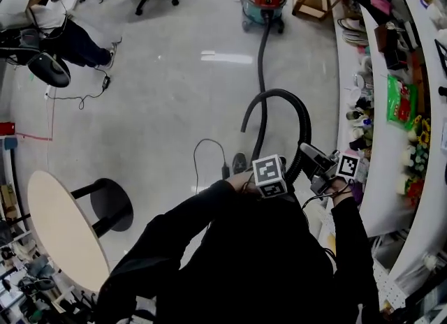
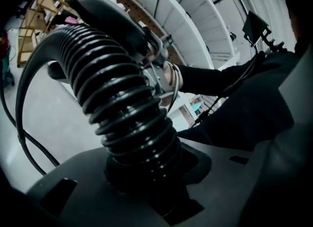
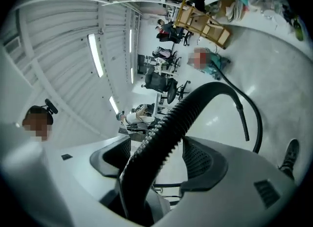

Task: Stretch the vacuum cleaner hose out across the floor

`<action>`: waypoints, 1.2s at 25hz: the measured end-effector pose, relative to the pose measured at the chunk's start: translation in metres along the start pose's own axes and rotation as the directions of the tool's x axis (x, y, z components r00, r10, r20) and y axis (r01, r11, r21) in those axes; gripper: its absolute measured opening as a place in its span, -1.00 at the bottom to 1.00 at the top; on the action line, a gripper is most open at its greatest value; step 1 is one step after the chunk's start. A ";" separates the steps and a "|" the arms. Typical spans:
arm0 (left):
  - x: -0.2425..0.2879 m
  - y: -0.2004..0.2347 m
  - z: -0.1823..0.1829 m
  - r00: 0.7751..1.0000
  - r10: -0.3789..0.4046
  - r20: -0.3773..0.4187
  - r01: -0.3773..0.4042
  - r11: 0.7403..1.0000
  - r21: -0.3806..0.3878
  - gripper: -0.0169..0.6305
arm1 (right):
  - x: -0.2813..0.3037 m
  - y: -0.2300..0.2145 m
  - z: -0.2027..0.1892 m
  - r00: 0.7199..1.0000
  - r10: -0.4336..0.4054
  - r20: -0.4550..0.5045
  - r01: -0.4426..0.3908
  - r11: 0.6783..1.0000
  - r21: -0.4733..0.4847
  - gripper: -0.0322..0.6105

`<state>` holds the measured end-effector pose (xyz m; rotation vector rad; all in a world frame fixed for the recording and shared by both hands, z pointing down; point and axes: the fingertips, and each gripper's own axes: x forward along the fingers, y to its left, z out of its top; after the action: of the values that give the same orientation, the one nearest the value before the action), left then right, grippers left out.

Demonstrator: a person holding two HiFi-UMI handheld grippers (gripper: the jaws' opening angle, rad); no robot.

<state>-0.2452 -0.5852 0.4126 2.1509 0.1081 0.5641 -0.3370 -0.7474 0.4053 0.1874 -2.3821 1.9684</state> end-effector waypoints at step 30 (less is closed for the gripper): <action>-0.006 -0.078 0.055 0.483 0.210 0.850 0.224 0.909 -0.351 0.08 | -0.168 0.086 -0.252 0.888 0.229 -0.400 -0.377 0.861 -0.343 -0.32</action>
<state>-0.2170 -0.5805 0.3212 1.7425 -0.5456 -0.5702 -0.1911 -0.4737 0.3503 -0.5474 -2.6178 1.3720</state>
